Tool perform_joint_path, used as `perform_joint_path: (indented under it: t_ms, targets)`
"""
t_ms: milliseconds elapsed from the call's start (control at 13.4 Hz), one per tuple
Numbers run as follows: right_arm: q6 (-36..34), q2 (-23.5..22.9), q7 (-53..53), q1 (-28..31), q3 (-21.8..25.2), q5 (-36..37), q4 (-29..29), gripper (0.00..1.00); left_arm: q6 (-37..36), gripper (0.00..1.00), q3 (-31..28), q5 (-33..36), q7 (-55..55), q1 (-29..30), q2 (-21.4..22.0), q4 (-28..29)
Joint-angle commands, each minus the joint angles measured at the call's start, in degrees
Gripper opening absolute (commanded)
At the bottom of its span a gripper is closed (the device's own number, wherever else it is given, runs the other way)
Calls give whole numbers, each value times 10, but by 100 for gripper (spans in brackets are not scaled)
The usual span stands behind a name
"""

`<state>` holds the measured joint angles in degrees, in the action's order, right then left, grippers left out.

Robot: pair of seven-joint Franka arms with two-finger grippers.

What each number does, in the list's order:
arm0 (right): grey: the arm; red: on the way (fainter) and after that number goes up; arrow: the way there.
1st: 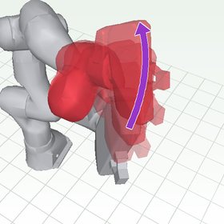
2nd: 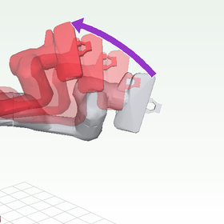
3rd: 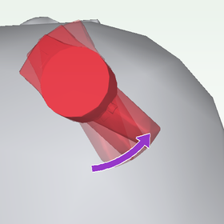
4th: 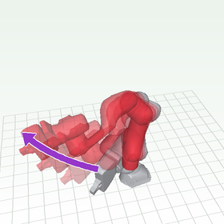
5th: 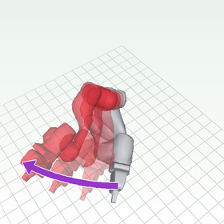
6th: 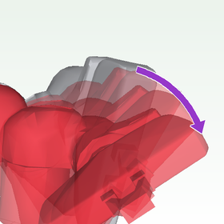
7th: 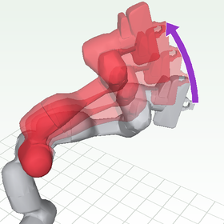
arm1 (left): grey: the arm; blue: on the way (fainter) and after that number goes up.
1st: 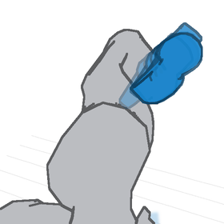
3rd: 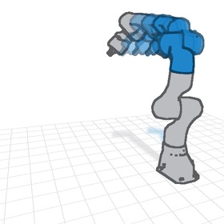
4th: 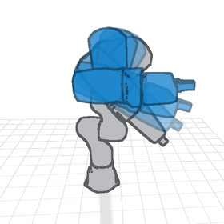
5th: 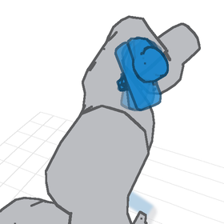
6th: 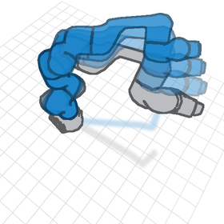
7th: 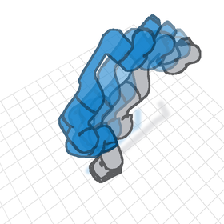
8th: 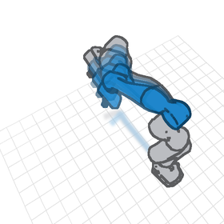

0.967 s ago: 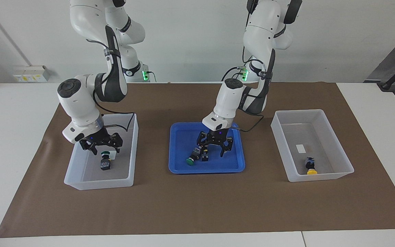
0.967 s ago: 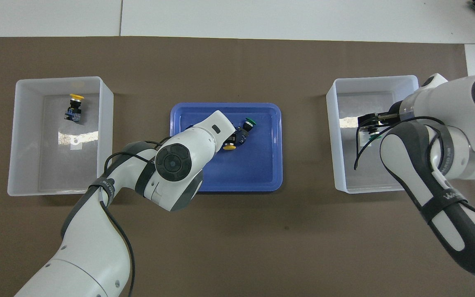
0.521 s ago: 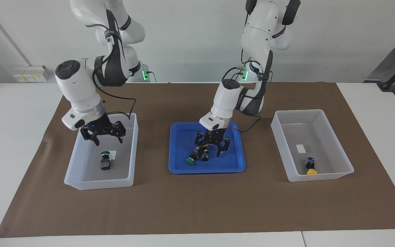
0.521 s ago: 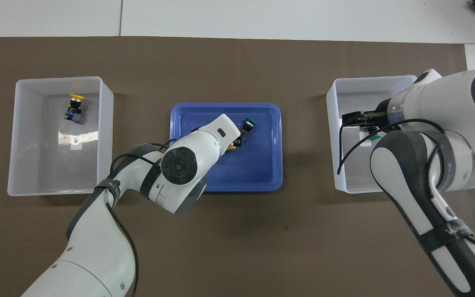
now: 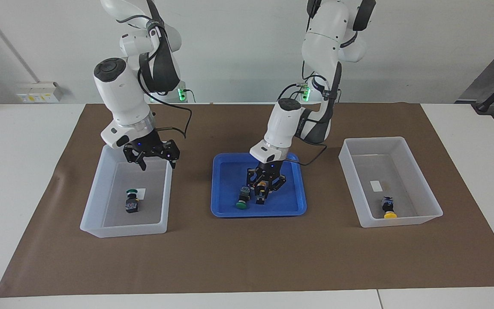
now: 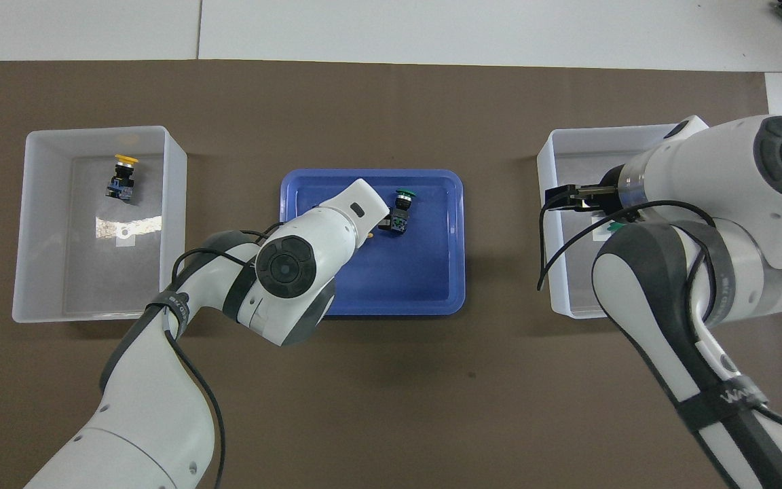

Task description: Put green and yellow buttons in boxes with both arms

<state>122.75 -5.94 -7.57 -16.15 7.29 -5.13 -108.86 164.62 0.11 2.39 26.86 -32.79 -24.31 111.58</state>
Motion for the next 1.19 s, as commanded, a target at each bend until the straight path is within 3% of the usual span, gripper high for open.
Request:
perform_joint_path:
  t_ms: [0,223,521,819,1116]
  targets:
    - [5,0,-24,2,-5,-2,3,100,-62,0,0,-5,-12,36,74,7]
    - [53,-12,-98,2,-47,-3,2,100,-151,0,0,-5,-78,89,140,6]
    - [135,-71,-219,-73,-59,6,4,100,-221,0,0,-5,-191,172,185,2]
    - [166,-131,-262,-133,-59,7,32,100,-217,0,0,-5,-312,262,189,6]
    - [210,-187,-296,-160,-58,52,39,100,-187,0,1,-26,-317,335,175,14]
